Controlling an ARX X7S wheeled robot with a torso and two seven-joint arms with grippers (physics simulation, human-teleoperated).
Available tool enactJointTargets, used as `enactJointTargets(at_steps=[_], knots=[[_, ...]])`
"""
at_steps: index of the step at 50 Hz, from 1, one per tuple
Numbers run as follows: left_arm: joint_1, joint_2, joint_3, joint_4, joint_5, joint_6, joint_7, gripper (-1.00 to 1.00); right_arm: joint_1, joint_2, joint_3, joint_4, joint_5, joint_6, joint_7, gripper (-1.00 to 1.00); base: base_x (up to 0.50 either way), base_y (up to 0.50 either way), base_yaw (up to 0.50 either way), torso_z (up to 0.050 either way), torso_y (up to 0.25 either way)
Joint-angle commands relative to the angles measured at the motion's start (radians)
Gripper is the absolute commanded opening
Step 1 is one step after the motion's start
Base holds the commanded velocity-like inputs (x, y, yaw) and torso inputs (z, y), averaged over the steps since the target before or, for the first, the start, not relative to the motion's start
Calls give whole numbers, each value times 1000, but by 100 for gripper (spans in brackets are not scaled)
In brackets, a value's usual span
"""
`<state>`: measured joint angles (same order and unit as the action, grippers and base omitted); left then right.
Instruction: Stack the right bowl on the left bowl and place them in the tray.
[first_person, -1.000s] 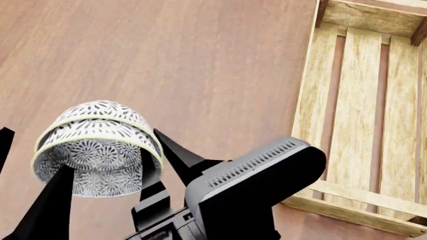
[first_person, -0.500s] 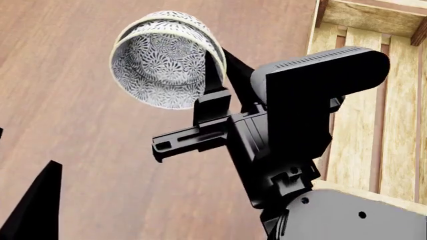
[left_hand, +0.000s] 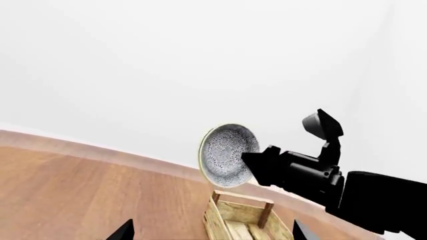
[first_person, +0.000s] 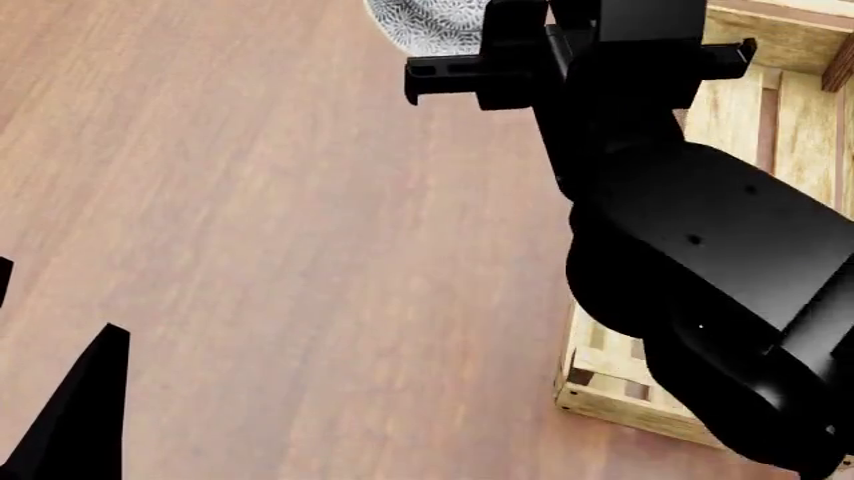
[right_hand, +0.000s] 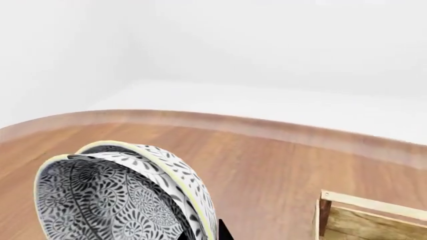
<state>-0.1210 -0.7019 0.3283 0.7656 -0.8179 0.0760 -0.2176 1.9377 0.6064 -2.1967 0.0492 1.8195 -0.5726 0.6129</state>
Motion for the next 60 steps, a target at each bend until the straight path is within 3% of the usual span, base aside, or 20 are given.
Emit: enactJointTargets(at_steps=[1,16,36,60], knots=[[-1,2,1,-9,-2,2,2,100,-6,-87,73,214,124,86,-109,-100,0,0,0,0,0],[4,2,0,-11,-1,10,4,100,-41,-201,137,525,297,236,-223,-100,0,0,0,0,1],[4,-5,-19,-20,-25,21,-6,100,-151,-497,153,1253,430,538,-425,-100,0,0,0,1,2],[-5,-1,-7,-23,-23,8,-14,100,-152,-485,71,1258,861,535,-212,-100,0,0,0,0,1]])
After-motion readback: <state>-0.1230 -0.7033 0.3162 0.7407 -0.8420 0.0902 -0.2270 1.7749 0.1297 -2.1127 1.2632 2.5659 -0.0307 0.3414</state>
